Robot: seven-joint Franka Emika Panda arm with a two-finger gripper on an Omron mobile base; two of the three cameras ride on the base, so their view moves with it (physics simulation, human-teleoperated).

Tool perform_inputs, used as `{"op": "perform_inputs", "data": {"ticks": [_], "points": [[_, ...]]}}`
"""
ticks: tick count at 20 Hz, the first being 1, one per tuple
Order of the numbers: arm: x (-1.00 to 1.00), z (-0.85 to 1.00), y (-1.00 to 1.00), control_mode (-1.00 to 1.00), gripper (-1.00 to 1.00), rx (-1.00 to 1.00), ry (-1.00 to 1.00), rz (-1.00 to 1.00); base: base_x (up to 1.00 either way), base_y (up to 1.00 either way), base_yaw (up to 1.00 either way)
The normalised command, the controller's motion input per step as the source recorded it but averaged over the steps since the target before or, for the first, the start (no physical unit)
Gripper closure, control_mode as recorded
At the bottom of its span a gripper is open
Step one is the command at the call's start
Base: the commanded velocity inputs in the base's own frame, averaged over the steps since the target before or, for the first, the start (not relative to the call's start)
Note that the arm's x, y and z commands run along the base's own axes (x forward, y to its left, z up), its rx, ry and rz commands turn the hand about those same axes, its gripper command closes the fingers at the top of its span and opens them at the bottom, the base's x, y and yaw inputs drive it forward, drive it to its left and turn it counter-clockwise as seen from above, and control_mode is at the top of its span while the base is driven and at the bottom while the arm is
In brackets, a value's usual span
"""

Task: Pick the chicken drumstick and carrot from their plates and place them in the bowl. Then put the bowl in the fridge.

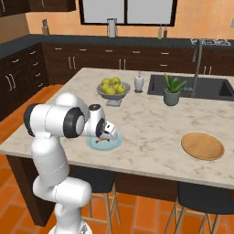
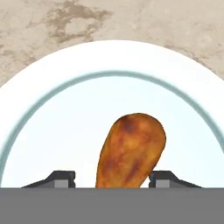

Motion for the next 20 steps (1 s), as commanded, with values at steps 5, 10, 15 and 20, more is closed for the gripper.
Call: {"op": "perform_inputs", "data": {"ticks": [5, 10, 15, 20], "points": [[-0.15, 0.32, -0.02, -1.0, 1.0, 0.01, 0.0, 0.0, 0.0, 0.0, 0.0], [-0.86, 1.0, -0.01, -1.0, 1.0, 0.01, -0.14, -0.03, 0.0, 0.0, 0.0], [-1.0, 1.0, -0.02, -1.0, 1.0, 0.0, -0.21, -0.04, 0.0, 0.0, 0.0], [-1.0, 0.94, -0.05, -1.0, 1.0, -0.01, -0.13, 0.0, 0.0, 0.0, 0.0]]}}
